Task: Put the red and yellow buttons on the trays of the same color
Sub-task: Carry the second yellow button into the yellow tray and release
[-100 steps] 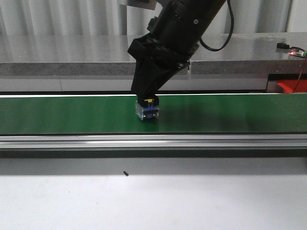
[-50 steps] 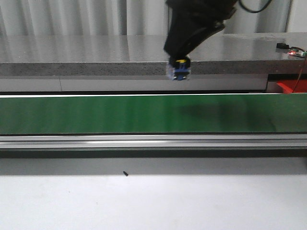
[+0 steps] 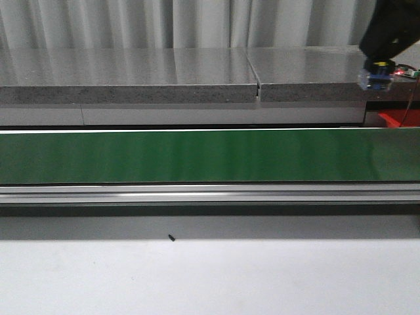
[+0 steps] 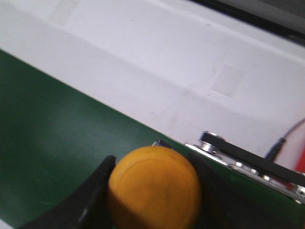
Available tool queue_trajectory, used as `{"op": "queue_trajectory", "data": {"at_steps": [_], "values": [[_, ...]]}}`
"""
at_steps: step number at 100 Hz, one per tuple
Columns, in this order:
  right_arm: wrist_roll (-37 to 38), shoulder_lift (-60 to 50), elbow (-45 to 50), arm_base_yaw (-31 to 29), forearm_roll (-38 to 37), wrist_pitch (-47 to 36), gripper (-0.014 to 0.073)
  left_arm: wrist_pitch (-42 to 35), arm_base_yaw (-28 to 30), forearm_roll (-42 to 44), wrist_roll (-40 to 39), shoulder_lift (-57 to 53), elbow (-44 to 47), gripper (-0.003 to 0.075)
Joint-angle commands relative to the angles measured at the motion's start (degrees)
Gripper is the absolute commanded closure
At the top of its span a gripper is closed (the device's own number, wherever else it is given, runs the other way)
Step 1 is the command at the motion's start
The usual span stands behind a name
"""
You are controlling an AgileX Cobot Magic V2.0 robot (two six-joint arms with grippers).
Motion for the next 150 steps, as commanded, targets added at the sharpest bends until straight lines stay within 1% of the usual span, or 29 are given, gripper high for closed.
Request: {"op": "queue_trajectory", "data": {"at_steps": [1,16,34,55,76,93,115,132,150], "values": [[0.8,-2.9,-0.1,-3.7,1.5,-3.9,0.0515,-4.3,-0.6,-0.7,-0.1,0.4,-1.5,0.0739],[3.3,-2.9,2.1,-10.6,1.5,-8.4,0.0515,-4.3,-0.6,-0.7,-0.1,0.4,-1.5,0.0739],[6.2,-2.9,3.5,-17.6,1.4,-10.7,0.0515,-4.3,-0.6,-0.7,-0.1,0.4,-1.5,0.0739],[6.2,-2.8,7.4,-23.0,0.4,-14.1,0.0515,-4.3,-0.6,-0.7,-0.1,0.4,-1.5,0.0739],[6.3,-2.8,13.4,-27.3,1.4,-21.7,0.0515,-4.3,-0.6,-0.7,-0.1,0.4,-1.5,0.0739],[6.3,-2.2,16.8,-29.8,3.5,-26.8,0.0515,-4.3,-0.6,-0.7,-0.1,0.4,-1.5,0.0739],[6.3,0.8,17.9,-30.8,3.9,-26.8,0.0515,-4.3,-0.6,-0.7,-0.1,0.4,-1.5,0.0739],[6.3,3.0,17.9,-30.8,5.3,-28.9,0.0515,-4.3,-0.6,-0.7,-0.1,0.4,-1.5,0.0739],[6.3,5.9,17.9,-30.8,5.6,-28.0,0.0511,-4.3,-0.6,-0.7,-0.1,0.4,-1.5,0.0739]]}}
